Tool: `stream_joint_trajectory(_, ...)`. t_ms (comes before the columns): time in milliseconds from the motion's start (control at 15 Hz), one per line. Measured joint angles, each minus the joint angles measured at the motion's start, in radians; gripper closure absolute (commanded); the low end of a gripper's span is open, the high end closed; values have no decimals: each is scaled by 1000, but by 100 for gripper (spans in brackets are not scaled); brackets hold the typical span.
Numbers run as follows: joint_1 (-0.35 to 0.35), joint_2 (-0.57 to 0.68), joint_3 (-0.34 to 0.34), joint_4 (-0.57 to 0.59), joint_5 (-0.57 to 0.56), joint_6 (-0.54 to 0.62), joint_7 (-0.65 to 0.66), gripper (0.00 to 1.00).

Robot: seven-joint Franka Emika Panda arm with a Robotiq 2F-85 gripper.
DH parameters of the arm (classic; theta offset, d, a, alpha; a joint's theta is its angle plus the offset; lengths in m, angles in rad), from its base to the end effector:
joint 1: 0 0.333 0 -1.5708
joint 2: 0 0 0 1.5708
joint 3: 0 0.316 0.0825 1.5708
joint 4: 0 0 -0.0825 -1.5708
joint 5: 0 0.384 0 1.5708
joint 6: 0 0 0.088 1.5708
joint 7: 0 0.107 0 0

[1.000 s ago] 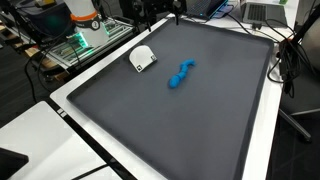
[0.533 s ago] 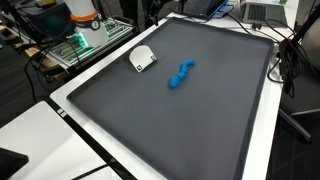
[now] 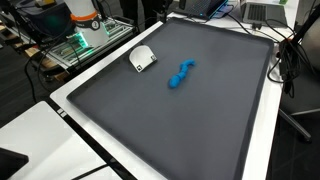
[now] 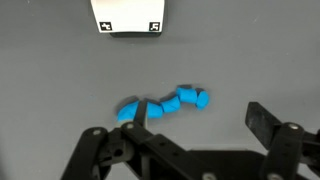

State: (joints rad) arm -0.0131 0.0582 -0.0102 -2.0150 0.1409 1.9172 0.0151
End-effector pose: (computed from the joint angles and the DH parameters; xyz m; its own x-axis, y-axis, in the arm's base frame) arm 0.5477 -0.0028 0.4123 0.9834 -0.0856 -0.1601 -0.1055 -0.9871 -0.1201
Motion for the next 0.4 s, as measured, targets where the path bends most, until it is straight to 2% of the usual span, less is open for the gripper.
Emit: stream_joint_trajectory(400, 2, 1, 10, 1, 0, 2, -55, 0)
